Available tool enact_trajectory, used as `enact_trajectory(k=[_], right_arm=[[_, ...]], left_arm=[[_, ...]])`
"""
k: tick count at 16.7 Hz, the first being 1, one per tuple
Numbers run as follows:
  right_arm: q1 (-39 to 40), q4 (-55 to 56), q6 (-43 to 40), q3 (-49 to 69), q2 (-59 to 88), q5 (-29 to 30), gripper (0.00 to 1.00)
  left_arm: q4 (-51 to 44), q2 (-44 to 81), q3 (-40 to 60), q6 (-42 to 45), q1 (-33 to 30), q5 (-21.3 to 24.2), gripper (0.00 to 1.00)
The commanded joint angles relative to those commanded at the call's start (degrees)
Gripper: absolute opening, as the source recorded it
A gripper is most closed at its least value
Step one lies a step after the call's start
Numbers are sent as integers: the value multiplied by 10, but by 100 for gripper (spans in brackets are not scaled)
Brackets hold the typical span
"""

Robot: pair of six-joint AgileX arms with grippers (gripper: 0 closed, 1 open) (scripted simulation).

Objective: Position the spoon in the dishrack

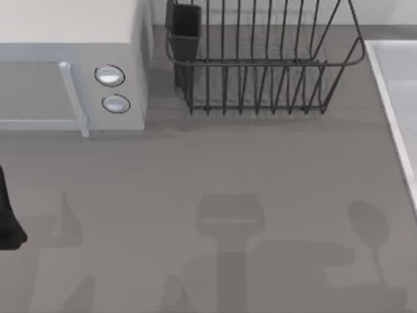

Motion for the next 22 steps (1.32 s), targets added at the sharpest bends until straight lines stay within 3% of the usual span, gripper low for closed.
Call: enact_trajectory(k=[6, 17, 22], right_arm=[[171, 172, 27, 27, 23, 141, 0], [630, 700, 111, 47, 46, 512, 0], [728, 804, 130, 49, 37, 599, 0]], left_arm=[[0, 0, 0, 0, 0, 0, 100], [0, 0, 0, 0, 0, 0, 100], [0, 0, 0, 0, 0, 0, 100]])
